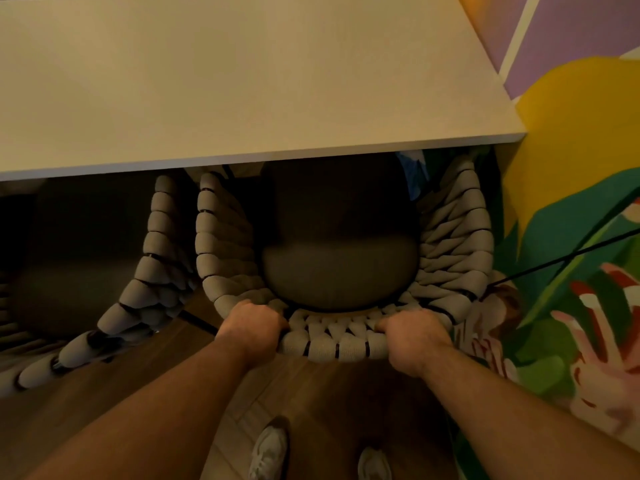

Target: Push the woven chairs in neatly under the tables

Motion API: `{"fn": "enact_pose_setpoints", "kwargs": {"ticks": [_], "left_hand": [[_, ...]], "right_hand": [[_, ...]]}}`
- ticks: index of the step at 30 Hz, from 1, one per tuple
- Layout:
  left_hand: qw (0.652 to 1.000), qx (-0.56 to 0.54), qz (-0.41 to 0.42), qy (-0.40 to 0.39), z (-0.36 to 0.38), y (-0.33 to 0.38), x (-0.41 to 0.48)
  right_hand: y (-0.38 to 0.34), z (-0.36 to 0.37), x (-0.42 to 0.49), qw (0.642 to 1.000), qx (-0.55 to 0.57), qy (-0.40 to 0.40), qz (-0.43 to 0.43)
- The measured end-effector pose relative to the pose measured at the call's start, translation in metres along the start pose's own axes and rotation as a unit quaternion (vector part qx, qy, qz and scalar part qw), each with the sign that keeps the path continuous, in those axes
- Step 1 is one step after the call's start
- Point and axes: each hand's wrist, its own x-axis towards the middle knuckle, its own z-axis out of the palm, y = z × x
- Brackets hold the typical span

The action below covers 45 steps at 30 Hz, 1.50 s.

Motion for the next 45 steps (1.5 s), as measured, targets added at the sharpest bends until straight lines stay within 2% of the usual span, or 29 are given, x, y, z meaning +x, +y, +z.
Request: {"fn": "enact_pose_setpoints", "kwargs": {"ticks": [7,13,33,38,42,45], "left_hand": [[1.000,0.006,-0.009,-0.004,-0.007,0.005,-0.001],[0.999,0.013,-0.015,-0.029,-0.004,0.011,-0.010],[0.999,0.006,-0.007,-0.031,-0.011,0.004,0.001],[0.997,0.001,-0.001,-0.073,-0.018,0.009,-0.007],[0.993,-0.033,-0.001,-0.116,-0.036,0.010,-0.025],[0.984,-0.075,0.001,-0.161,-0.058,0.007,-0.038]], "right_hand": [[0.006,0.003,0.000,0.999,0.008,0.045,-0.019],[0.003,0.009,-0.004,0.999,0.006,0.032,-0.027],[0.008,0.005,0.011,0.999,0.020,-0.002,-0.029],[-0.001,0.006,-0.001,1.000,-0.012,0.009,-0.010],[0.001,0.003,-0.031,0.998,0.057,0.025,0.015],[0.015,-0.014,-0.063,0.980,0.197,0.009,0.034]]}}
